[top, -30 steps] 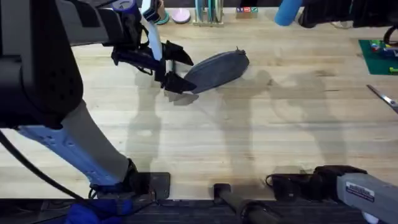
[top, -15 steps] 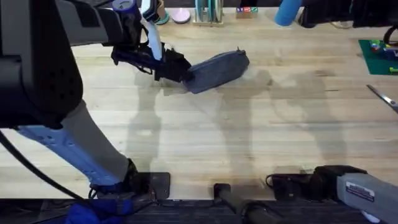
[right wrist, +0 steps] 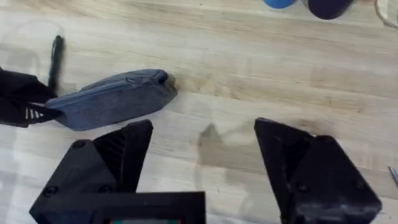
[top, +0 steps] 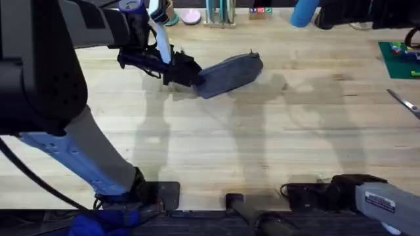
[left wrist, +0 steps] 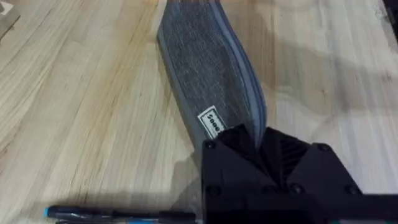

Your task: Unzip the bag, pick up the pens from the table one at a time and place them inside, then zip the bag closed.

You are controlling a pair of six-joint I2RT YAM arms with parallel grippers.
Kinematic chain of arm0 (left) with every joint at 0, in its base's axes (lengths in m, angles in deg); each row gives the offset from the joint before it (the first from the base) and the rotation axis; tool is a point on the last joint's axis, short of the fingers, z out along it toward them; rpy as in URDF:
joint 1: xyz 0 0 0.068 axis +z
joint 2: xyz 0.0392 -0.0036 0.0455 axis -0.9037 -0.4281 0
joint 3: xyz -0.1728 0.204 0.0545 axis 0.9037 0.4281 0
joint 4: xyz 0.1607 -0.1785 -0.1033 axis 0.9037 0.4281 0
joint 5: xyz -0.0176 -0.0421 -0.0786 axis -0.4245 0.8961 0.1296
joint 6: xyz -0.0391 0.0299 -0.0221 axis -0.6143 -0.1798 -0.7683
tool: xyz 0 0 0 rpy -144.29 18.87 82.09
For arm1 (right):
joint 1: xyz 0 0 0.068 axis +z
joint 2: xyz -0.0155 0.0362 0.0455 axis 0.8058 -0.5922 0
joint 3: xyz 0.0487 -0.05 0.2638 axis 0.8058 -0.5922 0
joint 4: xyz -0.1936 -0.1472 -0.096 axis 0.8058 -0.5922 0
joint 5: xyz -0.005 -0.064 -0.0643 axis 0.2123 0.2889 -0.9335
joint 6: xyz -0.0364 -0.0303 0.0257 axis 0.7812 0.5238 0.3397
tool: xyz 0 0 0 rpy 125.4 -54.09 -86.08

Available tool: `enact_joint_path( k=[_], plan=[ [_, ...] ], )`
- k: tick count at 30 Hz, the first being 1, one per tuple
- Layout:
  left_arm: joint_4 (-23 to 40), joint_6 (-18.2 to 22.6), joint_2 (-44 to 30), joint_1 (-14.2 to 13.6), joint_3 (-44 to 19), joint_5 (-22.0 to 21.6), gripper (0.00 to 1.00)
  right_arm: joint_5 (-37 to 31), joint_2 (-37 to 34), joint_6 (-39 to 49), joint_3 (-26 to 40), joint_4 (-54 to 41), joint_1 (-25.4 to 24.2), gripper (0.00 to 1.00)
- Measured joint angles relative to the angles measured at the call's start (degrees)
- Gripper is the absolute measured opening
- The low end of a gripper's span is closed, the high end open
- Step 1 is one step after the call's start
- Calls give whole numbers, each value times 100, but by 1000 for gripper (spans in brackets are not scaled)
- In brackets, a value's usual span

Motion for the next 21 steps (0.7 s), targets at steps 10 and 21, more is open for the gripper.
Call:
enact_joint_path(
  k=[10,21],
  plan=[
    [0,0,0,0,0,0,42,0,0,0,0,0,0,996],
    [15,1,0,0,0,1,42,0,1,0,0,-17,0,996]
  ],
)
